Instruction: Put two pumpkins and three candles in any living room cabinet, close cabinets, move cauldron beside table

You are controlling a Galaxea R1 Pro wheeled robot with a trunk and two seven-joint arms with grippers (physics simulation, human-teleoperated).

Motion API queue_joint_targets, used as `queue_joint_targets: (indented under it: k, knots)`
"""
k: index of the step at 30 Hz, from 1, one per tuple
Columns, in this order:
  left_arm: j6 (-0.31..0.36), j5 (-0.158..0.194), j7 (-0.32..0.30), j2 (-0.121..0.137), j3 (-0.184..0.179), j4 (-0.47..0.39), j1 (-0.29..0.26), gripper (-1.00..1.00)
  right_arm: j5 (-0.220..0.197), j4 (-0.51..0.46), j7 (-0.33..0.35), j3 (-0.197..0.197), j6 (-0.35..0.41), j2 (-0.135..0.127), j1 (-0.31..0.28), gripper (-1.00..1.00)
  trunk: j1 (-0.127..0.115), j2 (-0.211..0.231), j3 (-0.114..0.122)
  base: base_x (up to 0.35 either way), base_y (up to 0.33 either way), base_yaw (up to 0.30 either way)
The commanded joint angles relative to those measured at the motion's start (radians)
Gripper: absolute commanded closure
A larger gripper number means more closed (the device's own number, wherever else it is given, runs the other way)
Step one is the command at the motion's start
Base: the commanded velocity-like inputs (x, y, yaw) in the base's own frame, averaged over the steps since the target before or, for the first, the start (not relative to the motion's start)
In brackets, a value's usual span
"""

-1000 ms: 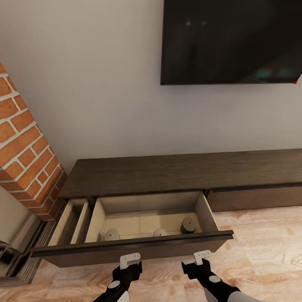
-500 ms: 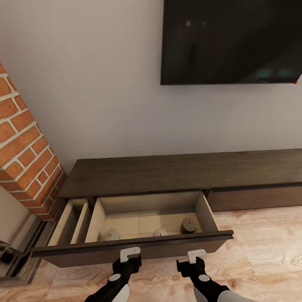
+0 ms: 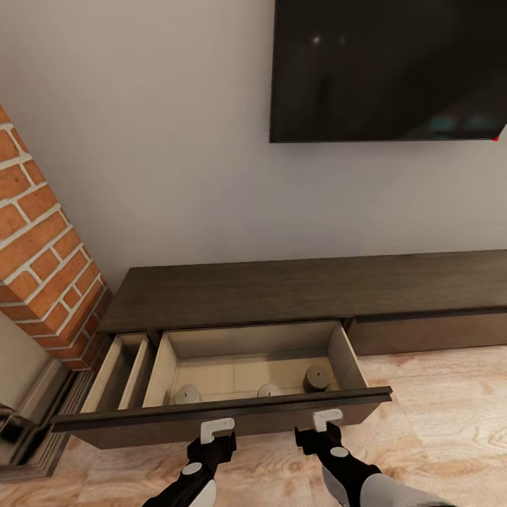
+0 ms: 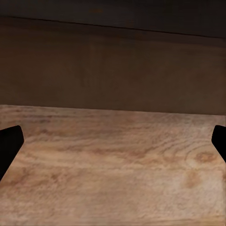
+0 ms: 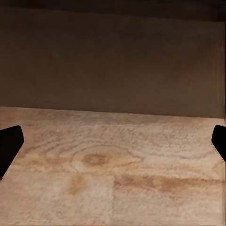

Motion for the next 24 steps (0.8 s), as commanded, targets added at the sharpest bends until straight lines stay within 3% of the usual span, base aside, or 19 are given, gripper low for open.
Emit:
queue_joint_targets:
  k: [1,16,24]
  knots:
    - [0.000,0.000,0.000,0.000,0.000,0.000,0.000,-1.00,-0.001,0.000,0.000,0.000,0.001,-0.001,-0.005,-1.00,0.000,0.000,0.000,0.000,0.000,0.000]
    - [0.003,-0.001,0.000,0.000,-0.003,-0.004,-0.060,-1.00,-0.005,0.000,0.003,-0.001,0.002,-0.002,-0.017,-1.00,0.000,0.000,0.000,0.000,0.000,0.000]
    - [0.002,-0.002,0.000,0.001,-0.004,-0.004,-0.061,-1.00,-0.003,0.000,0.003,0.000,0.002,-0.002,-0.017,-1.00,0.000,0.000,0.000,0.000,0.000,0.000]
